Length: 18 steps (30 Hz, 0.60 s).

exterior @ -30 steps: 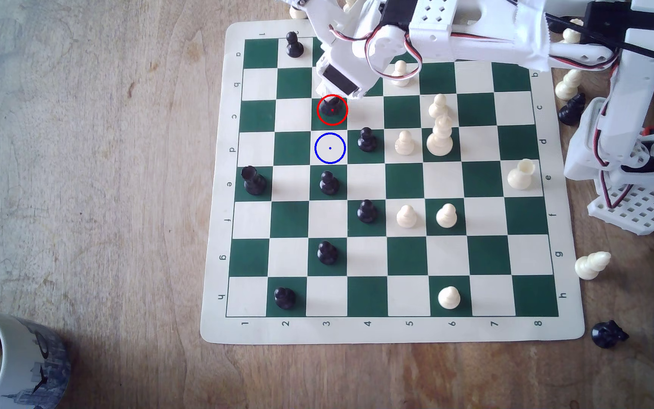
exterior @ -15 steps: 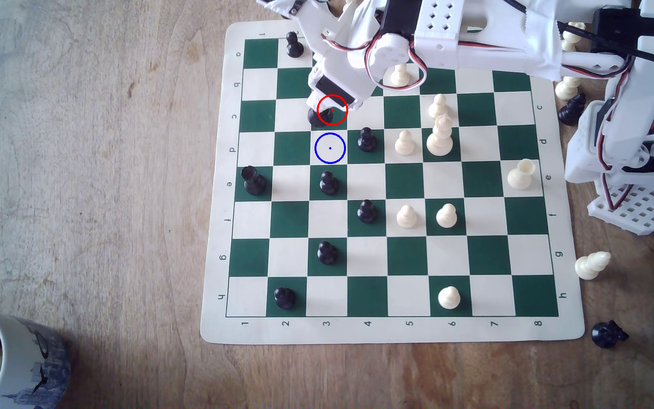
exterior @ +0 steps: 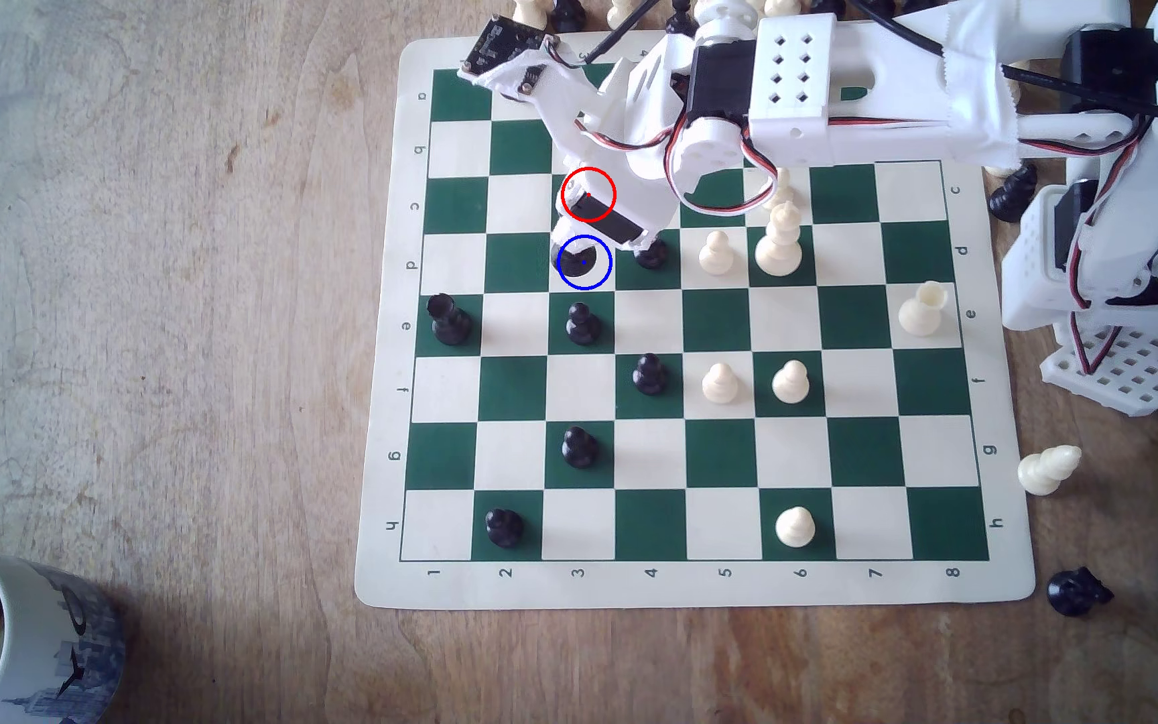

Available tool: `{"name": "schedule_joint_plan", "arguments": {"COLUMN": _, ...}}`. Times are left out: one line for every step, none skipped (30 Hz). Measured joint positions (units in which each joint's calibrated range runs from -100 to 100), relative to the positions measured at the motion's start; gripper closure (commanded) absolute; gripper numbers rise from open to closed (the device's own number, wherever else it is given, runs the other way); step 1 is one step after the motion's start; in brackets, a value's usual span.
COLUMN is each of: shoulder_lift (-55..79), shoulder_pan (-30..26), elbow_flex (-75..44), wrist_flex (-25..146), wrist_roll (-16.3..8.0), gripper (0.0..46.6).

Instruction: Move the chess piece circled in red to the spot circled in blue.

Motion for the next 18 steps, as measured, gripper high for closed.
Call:
{"name": "schedule_joint_plan", "arguments": {"shoulder_lift": 0.0, "shoulder_pan": 0.1, "elbow_flex": 0.0, "wrist_flex": -0.2, "wrist_roll": 0.0, "gripper": 45.9}}
{"name": "schedule_joint_plan", "arguments": {"shoulder_lift": 0.0, "shoulder_pan": 0.3, "elbow_flex": 0.0, "wrist_flex": -0.5, "wrist_roll": 0.0, "gripper": 45.9}}
{"name": "schedule_joint_plan", "arguments": {"shoulder_lift": 0.0, "shoulder_pan": 0.7, "elbow_flex": 0.0, "wrist_flex": -1.0, "wrist_roll": 0.0, "gripper": 45.9}}
{"name": "schedule_joint_plan", "arguments": {"shoulder_lift": 0.0, "shoulder_pan": 0.9, "elbow_flex": 0.0, "wrist_flex": -1.1, "wrist_roll": 0.0, "gripper": 45.9}}
{"name": "schedule_joint_plan", "arguments": {"shoulder_lift": 0.2, "shoulder_pan": 1.0, "elbow_flex": 0.1, "wrist_flex": -1.4, "wrist_roll": 0.0, "gripper": 45.9}}
{"name": "schedule_joint_plan", "arguments": {"shoulder_lift": 0.3, "shoulder_pan": 1.0, "elbow_flex": 0.4, "wrist_flex": -1.6, "wrist_roll": 0.0, "gripper": 45.9}}
{"name": "schedule_joint_plan", "arguments": {"shoulder_lift": 0.8, "shoulder_pan": 1.0, "elbow_flex": 0.6, "wrist_flex": -1.8, "wrist_roll": 0.0, "gripper": 45.9}}
{"name": "schedule_joint_plan", "arguments": {"shoulder_lift": 1.0, "shoulder_pan": 1.0, "elbow_flex": 0.7, "wrist_flex": -1.8, "wrist_roll": 0.0, "gripper": 45.9}}
{"name": "schedule_joint_plan", "arguments": {"shoulder_lift": 1.1, "shoulder_pan": 1.0, "elbow_flex": 0.9, "wrist_flex": -1.8, "wrist_roll": 0.0, "gripper": 45.8}}
{"name": "schedule_joint_plan", "arguments": {"shoulder_lift": 1.1, "shoulder_pan": 1.0, "elbow_flex": 1.2, "wrist_flex": -1.8, "wrist_roll": 0.0, "gripper": 45.8}}
{"name": "schedule_joint_plan", "arguments": {"shoulder_lift": 1.2, "shoulder_pan": 1.0, "elbow_flex": 1.5, "wrist_flex": -1.8, "wrist_roll": 0.0, "gripper": 45.8}}
{"name": "schedule_joint_plan", "arguments": {"shoulder_lift": 1.2, "shoulder_pan": 1.2, "elbow_flex": 2.0, "wrist_flex": -1.8, "wrist_roll": 0.0, "gripper": 45.8}}
{"name": "schedule_joint_plan", "arguments": {"shoulder_lift": 1.2, "shoulder_pan": 1.3, "elbow_flex": 2.1, "wrist_flex": -1.8, "wrist_roll": 0.0, "gripper": 45.8}}
{"name": "schedule_joint_plan", "arguments": {"shoulder_lift": 1.2, "shoulder_pan": 1.3, "elbow_flex": 2.1, "wrist_flex": -1.8, "wrist_roll": 0.0, "gripper": 45.8}}
{"name": "schedule_joint_plan", "arguments": {"shoulder_lift": 1.2, "shoulder_pan": 1.3, "elbow_flex": 2.1, "wrist_flex": -1.8, "wrist_roll": 0.0, "gripper": 45.8}}
{"name": "schedule_joint_plan", "arguments": {"shoulder_lift": 1.4, "shoulder_pan": 1.3, "elbow_flex": 2.1, "wrist_flex": -1.8, "wrist_roll": 0.0, "gripper": 45.8}}
{"name": "schedule_joint_plan", "arguments": {"shoulder_lift": 1.8, "shoulder_pan": 1.3, "elbow_flex": 2.1, "wrist_flex": -1.8, "wrist_roll": 0.0, "gripper": 45.8}}
{"name": "schedule_joint_plan", "arguments": {"shoulder_lift": 2.1, "shoulder_pan": 1.3, "elbow_flex": 2.1, "wrist_flex": -2.0, "wrist_roll": 0.0, "gripper": 45.8}}
